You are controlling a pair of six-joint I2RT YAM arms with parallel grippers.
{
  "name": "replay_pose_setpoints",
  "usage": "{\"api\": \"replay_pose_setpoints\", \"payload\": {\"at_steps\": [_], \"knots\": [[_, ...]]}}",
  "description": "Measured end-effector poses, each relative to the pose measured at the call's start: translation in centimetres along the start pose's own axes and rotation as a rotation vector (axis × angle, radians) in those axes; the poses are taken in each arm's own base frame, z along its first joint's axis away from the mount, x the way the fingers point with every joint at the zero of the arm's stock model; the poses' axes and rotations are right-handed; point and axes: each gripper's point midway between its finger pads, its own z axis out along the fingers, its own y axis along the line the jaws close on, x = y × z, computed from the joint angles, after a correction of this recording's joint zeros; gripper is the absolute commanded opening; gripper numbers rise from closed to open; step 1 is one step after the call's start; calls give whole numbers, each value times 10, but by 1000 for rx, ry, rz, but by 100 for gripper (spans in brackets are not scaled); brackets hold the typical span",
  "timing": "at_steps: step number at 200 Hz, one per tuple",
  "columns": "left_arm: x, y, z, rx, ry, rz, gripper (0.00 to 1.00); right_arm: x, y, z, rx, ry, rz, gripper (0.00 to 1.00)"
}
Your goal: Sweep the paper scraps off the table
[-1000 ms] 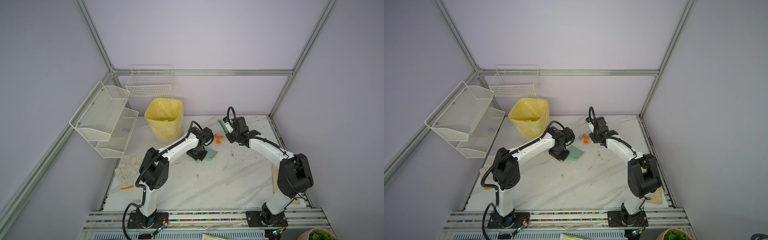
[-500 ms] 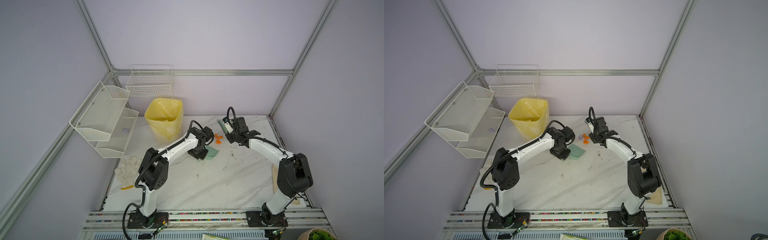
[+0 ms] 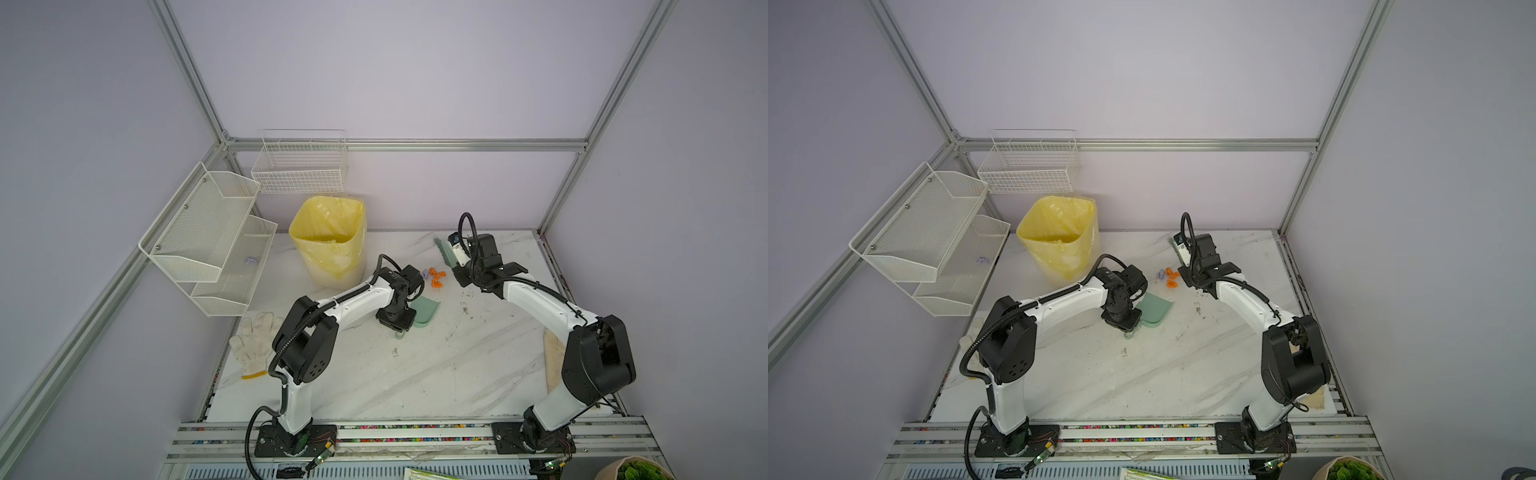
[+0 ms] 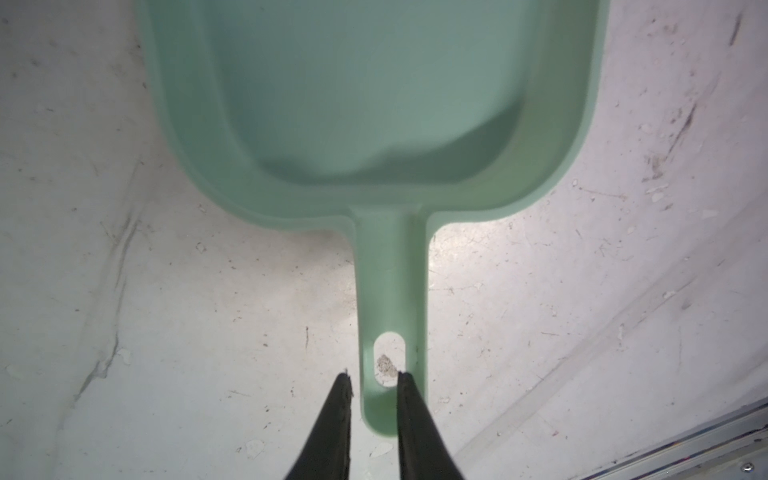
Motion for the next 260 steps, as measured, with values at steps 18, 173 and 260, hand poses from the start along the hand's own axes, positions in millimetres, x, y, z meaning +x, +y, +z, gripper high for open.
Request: {"api": "replay_pose_setpoints", "payload": {"at_steps": [18, 173, 260], "knots": [[-2, -3, 0, 15, -9, -5, 23, 0, 0, -2, 1, -4, 3, 0], [-2, 3, -30, -2, -90, -27, 46, 3, 1, -2, 0, 2, 3, 0], [14, 14, -10, -54, -33, -29, 44, 3, 0, -4, 1, -1, 7, 0]]}}
